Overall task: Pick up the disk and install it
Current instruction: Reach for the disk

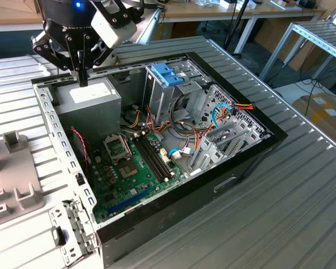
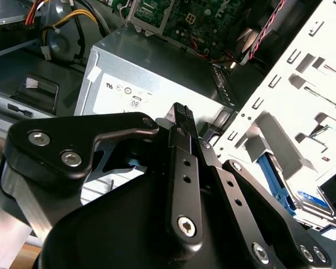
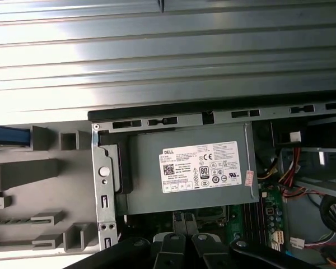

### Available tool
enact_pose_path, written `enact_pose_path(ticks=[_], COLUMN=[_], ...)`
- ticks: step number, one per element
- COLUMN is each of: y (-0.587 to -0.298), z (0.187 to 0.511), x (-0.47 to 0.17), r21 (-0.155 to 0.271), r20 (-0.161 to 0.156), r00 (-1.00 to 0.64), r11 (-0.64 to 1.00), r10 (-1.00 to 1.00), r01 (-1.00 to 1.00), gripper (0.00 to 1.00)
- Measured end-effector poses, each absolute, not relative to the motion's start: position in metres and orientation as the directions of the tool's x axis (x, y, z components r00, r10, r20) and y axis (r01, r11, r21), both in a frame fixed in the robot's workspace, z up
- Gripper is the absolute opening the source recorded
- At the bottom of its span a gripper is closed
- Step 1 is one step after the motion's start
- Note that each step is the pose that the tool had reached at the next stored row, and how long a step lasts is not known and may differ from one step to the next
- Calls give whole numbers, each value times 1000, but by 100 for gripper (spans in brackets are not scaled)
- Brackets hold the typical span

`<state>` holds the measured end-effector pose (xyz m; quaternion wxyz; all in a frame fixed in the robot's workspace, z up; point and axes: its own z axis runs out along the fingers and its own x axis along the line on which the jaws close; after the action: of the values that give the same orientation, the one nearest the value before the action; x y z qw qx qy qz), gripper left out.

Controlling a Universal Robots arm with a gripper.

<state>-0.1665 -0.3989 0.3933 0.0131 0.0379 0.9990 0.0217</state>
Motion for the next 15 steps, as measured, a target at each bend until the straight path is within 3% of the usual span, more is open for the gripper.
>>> enact_pose_path(ticks=[15], y=[-399], z=[393], x=[-177], r21=[44], r20=[-24], r00=[-997], r11=[996], r10=[76], r01=[75], gripper=[11])
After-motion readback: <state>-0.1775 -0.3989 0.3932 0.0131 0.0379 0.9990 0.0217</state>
